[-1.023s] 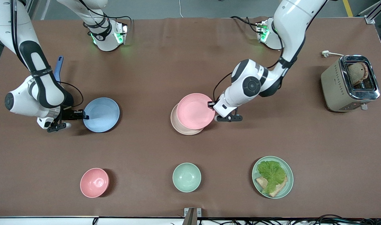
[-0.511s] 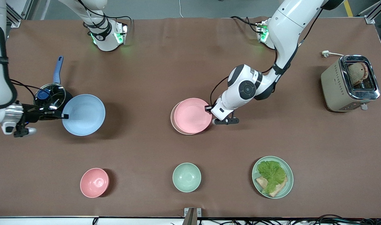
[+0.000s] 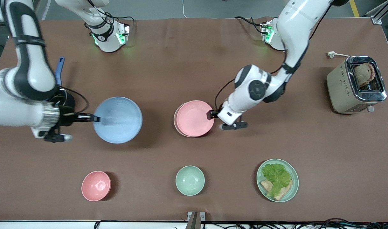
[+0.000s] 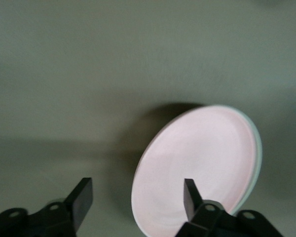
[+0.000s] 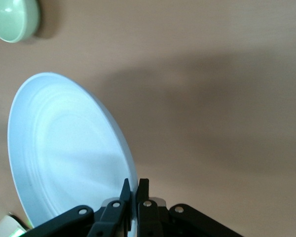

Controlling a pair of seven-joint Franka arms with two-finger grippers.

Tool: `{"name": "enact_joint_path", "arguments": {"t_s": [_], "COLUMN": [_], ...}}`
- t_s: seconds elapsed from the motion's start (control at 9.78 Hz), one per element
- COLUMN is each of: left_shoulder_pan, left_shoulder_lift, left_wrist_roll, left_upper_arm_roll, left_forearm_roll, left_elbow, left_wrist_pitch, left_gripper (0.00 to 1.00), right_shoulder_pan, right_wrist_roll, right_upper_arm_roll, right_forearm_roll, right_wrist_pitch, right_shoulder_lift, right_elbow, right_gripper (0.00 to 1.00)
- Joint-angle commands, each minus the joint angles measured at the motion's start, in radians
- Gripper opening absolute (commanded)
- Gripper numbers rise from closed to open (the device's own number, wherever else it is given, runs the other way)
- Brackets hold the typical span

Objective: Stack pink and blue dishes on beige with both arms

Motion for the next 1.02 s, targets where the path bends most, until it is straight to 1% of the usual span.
{"name": "enact_joint_path", "arguments": {"t_s": [0.0, 0.1, 0.2, 0.31, 0.41, 0.51, 0.72, 0.82, 0.92], "left_shoulder_pan": [0.137, 0.217, 0.274, 0.317, 0.335, 0.343, 0.349, 0.328, 0.267], "left_shoulder_lift": [-0.119, -0.152, -0.16, -0.158, -0.16, -0.18, -0.27, -0.326, -0.368], "left_wrist_roll": [-0.005, 0.022, 0.102, 0.156, 0.176, 0.237, 0.357, 0.407, 0.488], "left_upper_arm_roll": [0.0, 0.0, 0.0, 0.004, 0.003, 0.0, 0.02, 0.062, 0.152], "left_forearm_roll": [0.023, 0.029, 0.038, 0.084, 0.203, 0.284, 0.296, 0.296, 0.29], "left_elbow": [0.097, 0.165, 0.261, 0.376, 0.433, 0.438, 0.435, 0.423, 0.42], "left_wrist_pitch": [-0.308, -0.433, -0.578, -0.738, -0.836, -0.862, -0.862, -0.865, -0.903], "left_gripper": [1.0, 1.0, 1.0, 1.0, 1.0, 1.0, 1.0, 1.0, 1.0], "right_shoulder_pan": [0.132, 0.213, 0.295, 0.358, 0.415, 0.465, 0.53, 0.538, 0.545], "right_wrist_roll": [0.096, 0.148, 0.213, 0.254, 0.287, 0.287, 0.287, 0.287, 0.286], "right_upper_arm_roll": [-0.012, -0.012, -0.012, -0.012, -0.012, -0.01, -0.01, -0.012, -0.01], "right_forearm_roll": [0.104, 0.15, 0.17, 0.182, 0.216, 0.263, 0.284, 0.282, 0.284], "right_wrist_pitch": [0.137, 0.234, 0.324, 0.365, 0.433, 0.527, 0.635, 0.656, 0.693], "right_shoulder_lift": [-0.014, -0.011, -0.008, 0.006, 0.016, 0.03, 0.07, 0.076, 0.093], "right_elbow": [-0.081, -0.119, -0.144, -0.153, -0.177, -0.211, -0.234, -0.251, -0.265], "right_gripper": [0.0, 0.0, 0.0, 0.0, 0.01, 0.0, 0.01, 0.01, 0.01]}}
